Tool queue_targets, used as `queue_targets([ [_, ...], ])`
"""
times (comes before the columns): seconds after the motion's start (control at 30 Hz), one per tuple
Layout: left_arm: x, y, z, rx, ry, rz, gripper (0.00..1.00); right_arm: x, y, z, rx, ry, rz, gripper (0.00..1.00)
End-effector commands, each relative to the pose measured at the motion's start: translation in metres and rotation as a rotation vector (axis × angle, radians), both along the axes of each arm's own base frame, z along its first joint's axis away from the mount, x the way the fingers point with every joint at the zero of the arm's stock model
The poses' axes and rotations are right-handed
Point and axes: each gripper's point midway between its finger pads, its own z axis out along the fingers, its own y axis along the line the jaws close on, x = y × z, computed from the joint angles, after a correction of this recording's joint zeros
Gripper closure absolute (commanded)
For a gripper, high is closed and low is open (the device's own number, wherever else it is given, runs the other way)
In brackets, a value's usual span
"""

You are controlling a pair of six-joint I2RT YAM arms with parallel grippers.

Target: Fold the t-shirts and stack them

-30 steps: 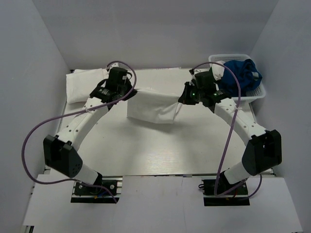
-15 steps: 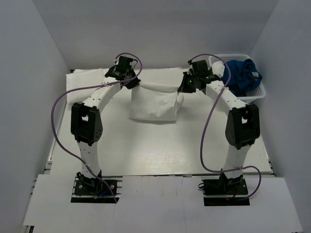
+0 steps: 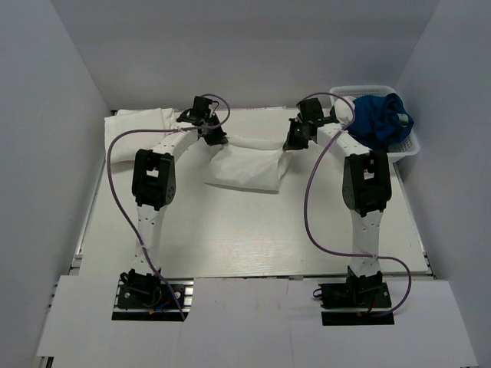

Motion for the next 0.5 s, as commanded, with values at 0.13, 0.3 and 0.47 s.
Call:
queue_targets([
  [0.13, 0.025, -0.002, 0.038, -0.045, -0.153, -0.096, 0.55, 0.025, -0.026, 0.022, -0.056, -0.072, -0.094, 0.68],
  [0.3, 0.021, -0.003, 0.068, -0.044, -0.192, -0.130, 0.00, 0.015, -0.013, 0.069, -0.017, -0.152, 0.006, 0.10],
  [0.47, 0.003, 0.006, 0.131, -0.028, -0.282, -0.127, 0.00, -0.018, 0.028, 0.120, 0.136, -0.229, 0.165, 0.10],
])
